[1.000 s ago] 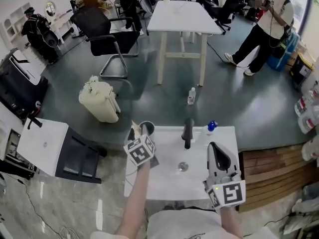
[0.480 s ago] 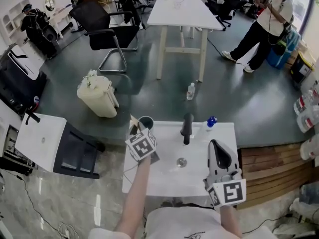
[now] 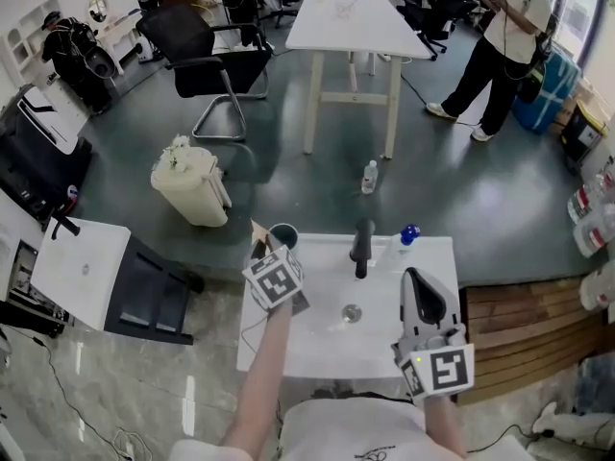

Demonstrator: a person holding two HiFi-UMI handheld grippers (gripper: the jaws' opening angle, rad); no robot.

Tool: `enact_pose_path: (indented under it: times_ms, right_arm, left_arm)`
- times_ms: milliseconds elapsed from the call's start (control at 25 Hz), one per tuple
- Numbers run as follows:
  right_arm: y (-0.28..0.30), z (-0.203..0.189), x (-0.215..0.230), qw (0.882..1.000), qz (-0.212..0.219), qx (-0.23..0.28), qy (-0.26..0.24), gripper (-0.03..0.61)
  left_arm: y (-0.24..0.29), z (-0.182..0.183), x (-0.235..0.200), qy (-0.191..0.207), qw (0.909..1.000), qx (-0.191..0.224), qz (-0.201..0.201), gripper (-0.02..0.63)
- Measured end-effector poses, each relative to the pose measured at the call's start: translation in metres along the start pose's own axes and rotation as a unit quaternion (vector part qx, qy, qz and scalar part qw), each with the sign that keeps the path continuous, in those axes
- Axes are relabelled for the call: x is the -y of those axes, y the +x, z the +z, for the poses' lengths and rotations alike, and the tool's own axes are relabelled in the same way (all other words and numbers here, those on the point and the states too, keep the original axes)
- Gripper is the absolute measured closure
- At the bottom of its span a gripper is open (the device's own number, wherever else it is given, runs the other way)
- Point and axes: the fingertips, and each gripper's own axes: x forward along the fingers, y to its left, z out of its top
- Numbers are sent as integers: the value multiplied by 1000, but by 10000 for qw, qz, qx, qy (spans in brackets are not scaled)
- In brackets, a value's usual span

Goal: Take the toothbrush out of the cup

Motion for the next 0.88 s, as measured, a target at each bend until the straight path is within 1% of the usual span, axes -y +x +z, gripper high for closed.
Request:
enact_pose_path:
  times_ms: [120,440,600,760,880]
  right_arm:
    - [2,3,-4,10000,50,42,32,568]
    - [2,11,-16,9993,254,215,189,568]
    - [3,15,-19,9986,335,316,273,568]
    - [6,19,-19,9978,384,425,323,568]
    - [7,23,-20,9972,452,511,303,568]
  left_arm:
    - [-8,13,1,70,9999,155,-25,566]
    - [-48,55,0,273,9970,726,-48,566]
    - [-73,77,6,221,9945,988,-251,566]
    - [-106,106,14,113,9883,1434,-508,566]
    - [-136,132,23,169,9787,1917,-713,566]
